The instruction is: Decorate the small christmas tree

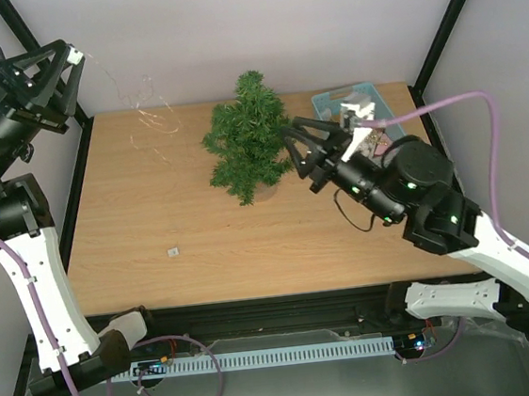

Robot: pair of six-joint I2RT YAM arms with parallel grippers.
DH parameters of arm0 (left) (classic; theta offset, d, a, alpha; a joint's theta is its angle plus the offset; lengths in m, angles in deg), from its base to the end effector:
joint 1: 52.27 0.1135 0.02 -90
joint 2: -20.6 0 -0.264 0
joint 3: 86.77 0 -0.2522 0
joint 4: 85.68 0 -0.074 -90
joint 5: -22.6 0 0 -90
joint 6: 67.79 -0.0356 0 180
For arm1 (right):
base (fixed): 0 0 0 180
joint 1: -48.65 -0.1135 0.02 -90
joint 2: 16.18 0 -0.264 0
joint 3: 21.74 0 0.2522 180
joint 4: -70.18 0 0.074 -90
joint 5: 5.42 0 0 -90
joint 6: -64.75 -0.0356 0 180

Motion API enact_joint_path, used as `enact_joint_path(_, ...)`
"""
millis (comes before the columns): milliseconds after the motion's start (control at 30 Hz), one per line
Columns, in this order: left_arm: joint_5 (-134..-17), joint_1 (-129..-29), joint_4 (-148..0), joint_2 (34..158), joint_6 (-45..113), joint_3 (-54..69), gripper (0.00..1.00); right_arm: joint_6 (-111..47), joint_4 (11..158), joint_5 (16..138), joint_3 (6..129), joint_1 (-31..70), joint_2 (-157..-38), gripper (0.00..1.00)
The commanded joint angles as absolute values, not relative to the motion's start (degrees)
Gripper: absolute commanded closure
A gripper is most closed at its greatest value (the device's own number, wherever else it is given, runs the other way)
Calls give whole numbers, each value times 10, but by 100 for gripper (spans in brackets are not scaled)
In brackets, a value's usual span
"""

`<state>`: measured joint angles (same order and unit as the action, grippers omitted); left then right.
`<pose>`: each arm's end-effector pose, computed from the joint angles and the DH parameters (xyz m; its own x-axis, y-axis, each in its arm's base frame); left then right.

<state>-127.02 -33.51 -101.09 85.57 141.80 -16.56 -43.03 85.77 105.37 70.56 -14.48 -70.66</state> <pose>0.1357 0.0137 0.6103 -0.6171 -0.6740 -0.4060 0.5948 -0.0617 -0.8015 0.0859 0.1416 0.5236 -0.0465 0.5399 -0.8405 -0.7049 0.5784 0.4105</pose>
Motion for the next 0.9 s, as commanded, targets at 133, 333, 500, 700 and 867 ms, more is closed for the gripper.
enact_joint_path(133,-1272,-337,-952,836,1424,-170,71,-355,878,972,784,-147,-884,42)
enact_joint_path(333,-1283,-337,-951,835,1427,-169,71,-302,850,986,824,-152,-970,37)
enact_joint_path(500,-1286,-338,-962,838,1433,-167,71,-273,819,1001,854,-158,-1015,37)
enact_joint_path(700,-1289,-338,-980,838,1444,-159,71,-237,752,1071,857,-165,-1042,37)
enact_joint_path(867,-1291,-339,-986,835,1450,-154,71,-216,717,1079,883,-166,-1076,37)
